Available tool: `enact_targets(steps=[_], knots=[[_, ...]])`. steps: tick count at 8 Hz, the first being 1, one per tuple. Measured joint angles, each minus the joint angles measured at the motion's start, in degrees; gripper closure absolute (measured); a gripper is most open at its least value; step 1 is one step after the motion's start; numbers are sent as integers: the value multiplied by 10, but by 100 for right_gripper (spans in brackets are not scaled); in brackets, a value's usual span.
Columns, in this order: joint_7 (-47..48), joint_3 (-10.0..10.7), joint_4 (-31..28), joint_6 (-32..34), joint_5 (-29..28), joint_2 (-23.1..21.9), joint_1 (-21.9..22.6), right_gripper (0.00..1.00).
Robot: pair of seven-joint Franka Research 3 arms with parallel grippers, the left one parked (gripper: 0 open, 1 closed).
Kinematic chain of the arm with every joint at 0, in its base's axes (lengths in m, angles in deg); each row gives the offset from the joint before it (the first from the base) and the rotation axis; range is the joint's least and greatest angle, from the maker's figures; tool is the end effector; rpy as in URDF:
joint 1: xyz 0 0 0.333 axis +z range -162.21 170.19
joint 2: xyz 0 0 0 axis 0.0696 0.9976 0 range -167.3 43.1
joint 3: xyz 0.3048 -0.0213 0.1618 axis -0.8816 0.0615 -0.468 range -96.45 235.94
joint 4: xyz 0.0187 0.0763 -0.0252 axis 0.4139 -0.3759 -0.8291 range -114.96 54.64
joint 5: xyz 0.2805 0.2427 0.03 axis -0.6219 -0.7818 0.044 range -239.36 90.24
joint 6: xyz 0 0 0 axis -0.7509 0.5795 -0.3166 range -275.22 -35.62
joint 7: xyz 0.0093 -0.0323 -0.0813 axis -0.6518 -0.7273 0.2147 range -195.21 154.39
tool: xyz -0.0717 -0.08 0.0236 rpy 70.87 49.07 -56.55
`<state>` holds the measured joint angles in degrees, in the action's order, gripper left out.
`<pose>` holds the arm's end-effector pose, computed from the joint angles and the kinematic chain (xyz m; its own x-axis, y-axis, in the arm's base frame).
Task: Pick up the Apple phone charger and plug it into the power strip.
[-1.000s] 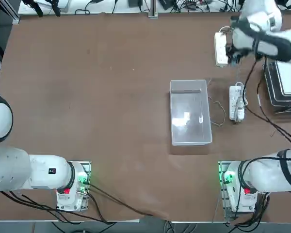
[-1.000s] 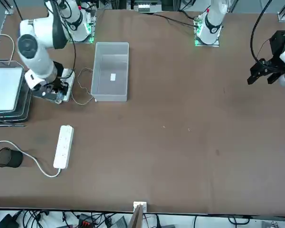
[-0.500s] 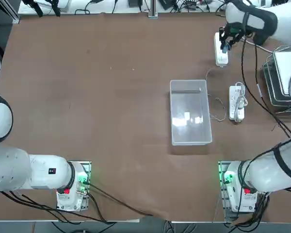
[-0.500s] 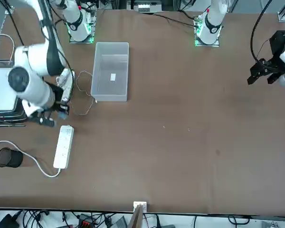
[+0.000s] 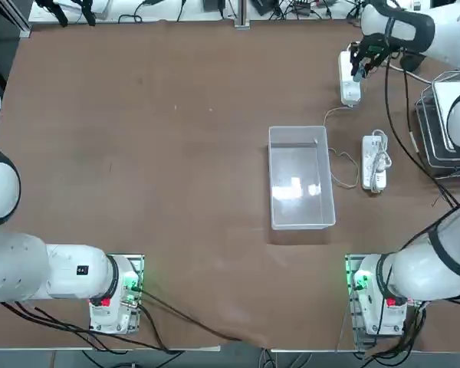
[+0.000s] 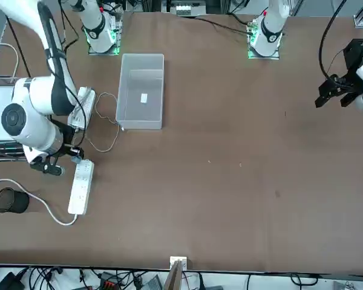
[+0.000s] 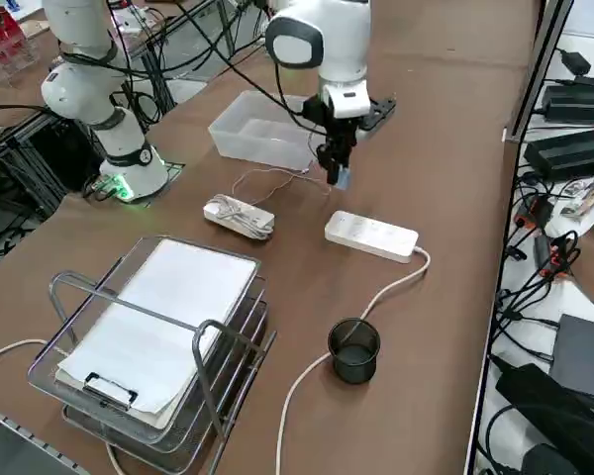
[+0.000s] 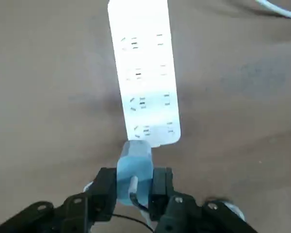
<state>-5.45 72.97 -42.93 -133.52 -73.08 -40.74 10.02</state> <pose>0.6279 0.0328 0.3672 0.9806 -0.1936 -0.0318 -0.1918 -0.9801 0.0515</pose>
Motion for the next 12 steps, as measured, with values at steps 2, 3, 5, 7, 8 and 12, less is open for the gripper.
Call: enact_targets(steps=[2, 3, 5, 7, 8, 12], knots=[[-23, 0, -26, -40, 0, 2, -14, 63], [-27, 0, -36, -52, 0, 2, -19, 63], [-28, -1, -40, -54, -1, 2, -20, 63], [-28, -5, -41, -54, -4, 3, -20, 63], [-28, -6, -41, -54, -6, 8, -20, 63], [-28, -8, -40, -62, -7, 27, -20, 63]])
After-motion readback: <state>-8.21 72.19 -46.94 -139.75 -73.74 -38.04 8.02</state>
